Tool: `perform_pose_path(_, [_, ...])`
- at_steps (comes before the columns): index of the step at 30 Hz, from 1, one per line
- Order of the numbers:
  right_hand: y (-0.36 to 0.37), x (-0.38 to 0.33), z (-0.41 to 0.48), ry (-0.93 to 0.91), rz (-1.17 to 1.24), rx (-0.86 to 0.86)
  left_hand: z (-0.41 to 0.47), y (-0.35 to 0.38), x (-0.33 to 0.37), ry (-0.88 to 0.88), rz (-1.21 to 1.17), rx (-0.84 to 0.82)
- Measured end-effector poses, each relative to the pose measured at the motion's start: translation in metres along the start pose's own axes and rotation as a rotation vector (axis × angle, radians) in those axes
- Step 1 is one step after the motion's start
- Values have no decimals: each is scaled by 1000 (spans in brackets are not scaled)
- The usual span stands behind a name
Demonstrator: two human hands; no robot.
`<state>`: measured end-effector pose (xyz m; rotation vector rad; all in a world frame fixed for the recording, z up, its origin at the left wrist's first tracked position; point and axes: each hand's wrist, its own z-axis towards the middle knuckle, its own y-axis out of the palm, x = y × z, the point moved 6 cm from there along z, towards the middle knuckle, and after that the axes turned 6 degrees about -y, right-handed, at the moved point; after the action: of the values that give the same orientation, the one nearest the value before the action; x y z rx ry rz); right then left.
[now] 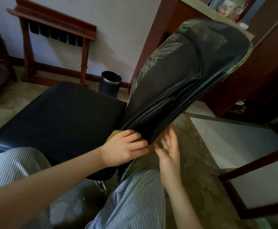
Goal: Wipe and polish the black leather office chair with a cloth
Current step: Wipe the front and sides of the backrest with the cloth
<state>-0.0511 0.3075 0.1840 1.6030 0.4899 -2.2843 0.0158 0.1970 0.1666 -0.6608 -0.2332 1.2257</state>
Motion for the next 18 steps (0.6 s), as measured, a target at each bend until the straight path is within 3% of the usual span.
perform_pose_path(9, [2,1,1,8,38,0,83,-48,-17,-47,43,278])
perform_pose_path(14, [0,1,5,-9,28,11,57,-29,-14,-139,-22,287])
perform_pose_path(18, [-3,-1,5,-51,-102,-34,17,-8,-4,-130,-31,163])
